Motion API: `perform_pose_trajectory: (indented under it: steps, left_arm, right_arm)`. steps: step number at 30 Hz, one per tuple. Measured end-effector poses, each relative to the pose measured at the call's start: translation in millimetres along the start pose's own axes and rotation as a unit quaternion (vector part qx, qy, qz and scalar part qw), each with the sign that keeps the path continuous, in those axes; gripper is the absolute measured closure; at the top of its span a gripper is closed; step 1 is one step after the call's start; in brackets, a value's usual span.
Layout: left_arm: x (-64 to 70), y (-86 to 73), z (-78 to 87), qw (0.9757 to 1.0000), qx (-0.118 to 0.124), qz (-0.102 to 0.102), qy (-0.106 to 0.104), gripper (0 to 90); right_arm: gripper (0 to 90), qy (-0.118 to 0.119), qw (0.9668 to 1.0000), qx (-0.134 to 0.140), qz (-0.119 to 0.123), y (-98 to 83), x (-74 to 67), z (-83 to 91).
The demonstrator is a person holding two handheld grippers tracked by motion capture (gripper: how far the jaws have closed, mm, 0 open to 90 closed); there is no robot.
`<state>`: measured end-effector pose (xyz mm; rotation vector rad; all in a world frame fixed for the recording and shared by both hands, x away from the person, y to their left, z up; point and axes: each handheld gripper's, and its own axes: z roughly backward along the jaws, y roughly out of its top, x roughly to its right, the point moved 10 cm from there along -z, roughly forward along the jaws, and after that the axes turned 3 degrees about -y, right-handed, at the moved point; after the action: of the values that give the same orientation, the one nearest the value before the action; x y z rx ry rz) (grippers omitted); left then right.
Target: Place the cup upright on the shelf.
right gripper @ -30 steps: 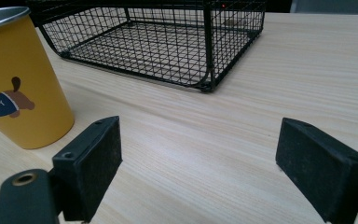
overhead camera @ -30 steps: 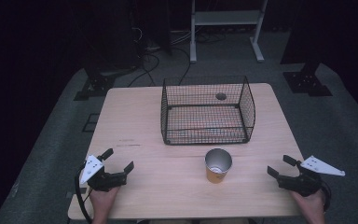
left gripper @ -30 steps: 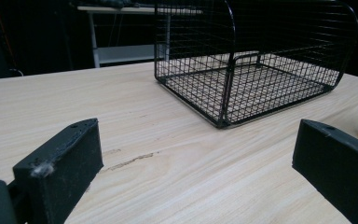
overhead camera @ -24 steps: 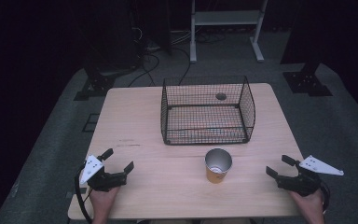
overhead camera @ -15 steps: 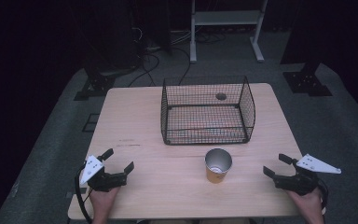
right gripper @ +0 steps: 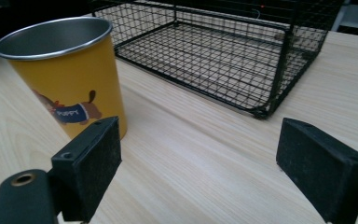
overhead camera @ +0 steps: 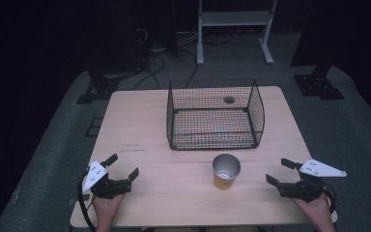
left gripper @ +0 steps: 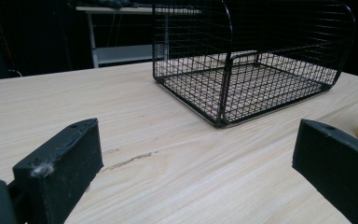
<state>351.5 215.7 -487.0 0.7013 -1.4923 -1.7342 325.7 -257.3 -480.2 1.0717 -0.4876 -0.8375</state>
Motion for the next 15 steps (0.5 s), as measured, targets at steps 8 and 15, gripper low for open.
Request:
perform_pose_trajectory:
  steps: [8,15]
  left_arm:
    - [0.4,0.2,0.1,1.0000,0.001,-0.001,-0.002,0.8]
    - [0.4,0.3,0.1,1.0000,0.001,-0.001,-0.001,0.8]
  right_arm:
    - [13.2,0.025,0.9995,-0.006,0.019,7.2,-17.7,-2.9]
    - [13.1,0.042,0.9985,-0.011,0.034,10.7,-30.5,-6.5]
